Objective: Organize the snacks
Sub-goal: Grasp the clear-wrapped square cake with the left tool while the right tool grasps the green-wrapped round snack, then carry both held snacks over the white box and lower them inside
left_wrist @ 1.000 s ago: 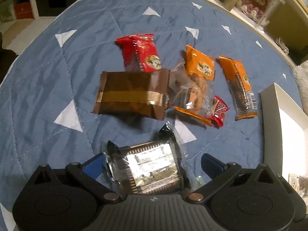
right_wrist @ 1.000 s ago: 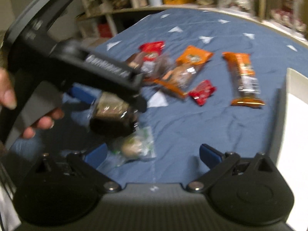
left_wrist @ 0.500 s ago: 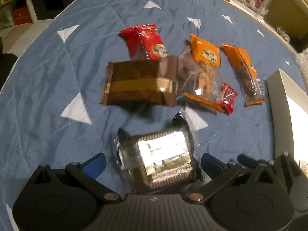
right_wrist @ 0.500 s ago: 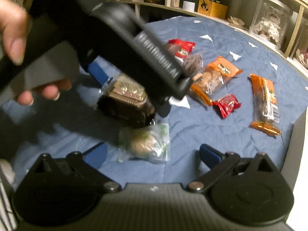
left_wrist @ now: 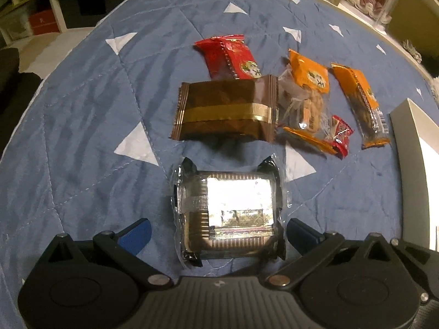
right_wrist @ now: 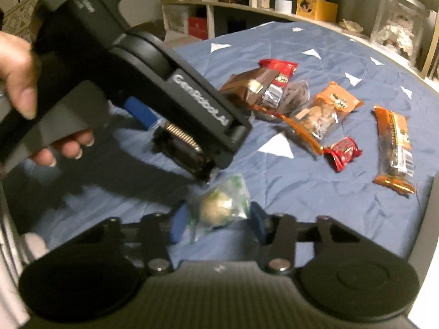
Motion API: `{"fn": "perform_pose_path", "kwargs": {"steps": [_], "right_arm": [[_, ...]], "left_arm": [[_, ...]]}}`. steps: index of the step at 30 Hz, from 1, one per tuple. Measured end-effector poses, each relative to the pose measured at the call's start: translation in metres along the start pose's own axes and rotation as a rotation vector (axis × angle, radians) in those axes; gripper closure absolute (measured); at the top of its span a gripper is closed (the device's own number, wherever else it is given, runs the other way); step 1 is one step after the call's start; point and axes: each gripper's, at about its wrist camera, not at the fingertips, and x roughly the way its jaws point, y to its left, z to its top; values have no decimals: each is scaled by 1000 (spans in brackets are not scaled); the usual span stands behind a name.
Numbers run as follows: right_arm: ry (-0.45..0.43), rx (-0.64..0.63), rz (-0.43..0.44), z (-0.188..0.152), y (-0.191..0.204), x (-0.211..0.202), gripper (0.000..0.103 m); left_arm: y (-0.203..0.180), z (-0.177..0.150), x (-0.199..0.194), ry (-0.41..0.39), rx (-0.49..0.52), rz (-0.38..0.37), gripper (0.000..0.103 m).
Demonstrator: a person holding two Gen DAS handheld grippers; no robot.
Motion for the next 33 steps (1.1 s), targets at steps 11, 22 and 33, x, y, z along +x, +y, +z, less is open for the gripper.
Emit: {"fn": "perform_pose_path", "kwargs": {"steps": [11, 22, 33], "right_arm": [[20, 184, 34, -5, -19, -12, 65], [12, 299, 30, -5, -31, -25, 65], [-23, 378, -20, -8, -47, -37, 68]], "left_arm": [[3, 1, -1, 39, -91, -74, 7], [0, 2, -7, 1, -74, -52, 31], [-11, -2, -37, -97, -20, -93, 33]]}}
